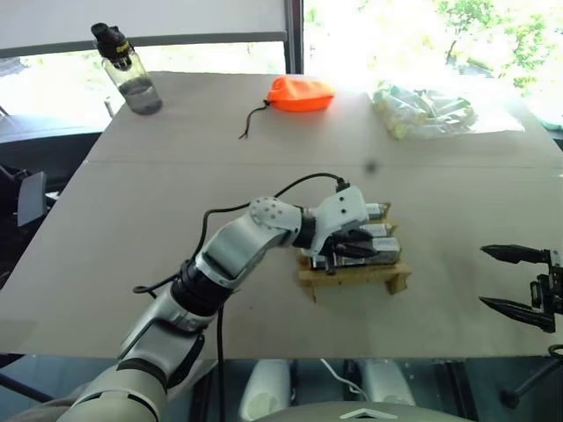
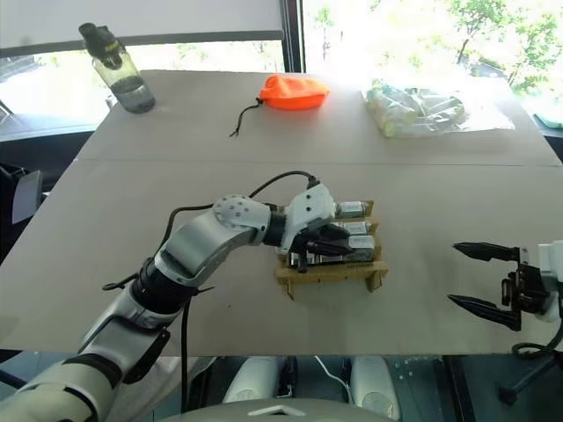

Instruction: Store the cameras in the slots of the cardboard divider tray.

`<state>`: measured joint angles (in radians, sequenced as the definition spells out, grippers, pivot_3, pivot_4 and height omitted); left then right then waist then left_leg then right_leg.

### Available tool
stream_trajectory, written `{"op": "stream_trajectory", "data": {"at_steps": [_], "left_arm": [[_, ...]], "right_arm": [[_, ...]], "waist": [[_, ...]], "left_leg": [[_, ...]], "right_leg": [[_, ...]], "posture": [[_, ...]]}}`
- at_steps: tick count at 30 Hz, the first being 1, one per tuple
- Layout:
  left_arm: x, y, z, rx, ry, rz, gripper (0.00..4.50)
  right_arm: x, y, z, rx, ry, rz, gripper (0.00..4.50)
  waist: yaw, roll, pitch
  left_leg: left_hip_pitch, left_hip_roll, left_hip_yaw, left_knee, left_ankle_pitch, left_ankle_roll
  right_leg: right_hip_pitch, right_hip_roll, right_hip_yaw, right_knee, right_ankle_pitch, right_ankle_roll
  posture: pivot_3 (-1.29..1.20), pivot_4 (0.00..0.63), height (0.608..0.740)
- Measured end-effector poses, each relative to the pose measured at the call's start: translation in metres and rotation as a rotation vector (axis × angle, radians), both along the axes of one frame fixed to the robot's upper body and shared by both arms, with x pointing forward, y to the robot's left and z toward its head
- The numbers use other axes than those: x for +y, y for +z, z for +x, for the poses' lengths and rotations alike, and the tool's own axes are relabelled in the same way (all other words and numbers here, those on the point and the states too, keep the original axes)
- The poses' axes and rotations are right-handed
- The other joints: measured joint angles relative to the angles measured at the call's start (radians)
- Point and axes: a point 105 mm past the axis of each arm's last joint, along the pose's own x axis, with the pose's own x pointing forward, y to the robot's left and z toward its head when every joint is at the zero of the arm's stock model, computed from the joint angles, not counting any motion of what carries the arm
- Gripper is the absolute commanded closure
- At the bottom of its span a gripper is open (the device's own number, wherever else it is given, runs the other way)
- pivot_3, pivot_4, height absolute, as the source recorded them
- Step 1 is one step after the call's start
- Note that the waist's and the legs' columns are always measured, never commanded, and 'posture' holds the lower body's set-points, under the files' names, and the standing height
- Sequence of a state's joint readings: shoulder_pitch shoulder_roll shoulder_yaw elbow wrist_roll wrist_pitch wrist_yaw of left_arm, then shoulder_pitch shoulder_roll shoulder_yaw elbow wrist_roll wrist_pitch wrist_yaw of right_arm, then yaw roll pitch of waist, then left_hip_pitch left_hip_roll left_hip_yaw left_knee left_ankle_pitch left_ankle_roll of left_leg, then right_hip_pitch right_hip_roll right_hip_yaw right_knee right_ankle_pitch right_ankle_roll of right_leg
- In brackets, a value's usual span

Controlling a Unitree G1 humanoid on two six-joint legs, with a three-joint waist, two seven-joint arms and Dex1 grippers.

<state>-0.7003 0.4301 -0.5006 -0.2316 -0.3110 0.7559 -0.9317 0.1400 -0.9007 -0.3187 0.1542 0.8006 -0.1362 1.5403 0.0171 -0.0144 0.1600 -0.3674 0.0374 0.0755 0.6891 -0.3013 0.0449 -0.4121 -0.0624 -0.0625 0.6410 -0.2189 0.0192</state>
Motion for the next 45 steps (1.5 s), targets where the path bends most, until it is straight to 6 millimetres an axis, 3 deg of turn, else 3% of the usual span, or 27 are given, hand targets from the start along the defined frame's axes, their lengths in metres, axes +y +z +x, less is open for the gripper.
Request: {"op": "stream_trajectory", "data": {"at_steps": [22,30,34,40,42,45], "left_arm": [[-0.003,-0.013,-0.002,-0.023,0.05,0.084,3.83],[-0.005,-0.021,-0.009,0.034,0.076,0.093,0.25],[-0.01,-0.008,-0.01,0.082,0.077,-0.01,0.09],[0.016,0.041,0.004,-0.03,0.144,-0.316,0.09],[0.037,0.048,0.005,-0.051,0.195,-0.385,0.09],[0.094,0.033,0.011,-0.028,0.377,-0.402,0.09]], "right_arm": [[0.0,-0.007,0.003,-0.036,-0.018,-0.032,0.04],[-0.001,-0.008,0.002,-0.031,-0.023,-0.039,0.0],[-0.003,-0.006,0.002,-0.04,-0.033,-0.04,0.0],[-0.005,-0.003,0.006,-0.048,-0.043,-0.041,0.0],[-0.006,-0.004,0.007,-0.035,-0.048,-0.039,0.0],[-0.01,-0.007,0.011,-0.019,-0.069,-0.035,0.0]], "waist": [[0.0,0.0,0.0],[-0.001,0.0,0.0],[-0.001,0.0,0.0],[-0.006,0.001,0.0],[-0.005,0.001,0.0],[-0.005,0.001,0.0]], "left_leg": [[0.0,0.0,0.0,0.0,-0.001,0.001],[0.0,0.0,0.0,0.0,-0.001,0.001],[0.0,0.0,0.0,0.0,-0.001,0.002],[0.002,0.001,0.002,-0.002,0.0,0.0],[0.003,0.001,0.002,-0.003,0.0,0.0],[0.003,0.001,0.003,-0.003,0.0,0.0]], "right_leg": [[0.0,0.0,0.0,0.0,0.0,0.0],[0.0,0.0,0.0,0.0,0.0,0.0],[0.0,-0.001,0.0,0.001,0.0,0.0],[0.0,0.0,0.002,0.0,0.0,0.0],[0.0,-0.001,0.002,0.0,0.0,0.0],[0.0,-0.001,0.002,0.0,0.0,0.0]], "posture": [[0.0,0.15,0.74],[0.0,0.15,0.74],[0.0,0.15,0.74],[0.0,0.15,0.74],[0.0,0.15,0.74],[0.0,0.15,0.74]]}}
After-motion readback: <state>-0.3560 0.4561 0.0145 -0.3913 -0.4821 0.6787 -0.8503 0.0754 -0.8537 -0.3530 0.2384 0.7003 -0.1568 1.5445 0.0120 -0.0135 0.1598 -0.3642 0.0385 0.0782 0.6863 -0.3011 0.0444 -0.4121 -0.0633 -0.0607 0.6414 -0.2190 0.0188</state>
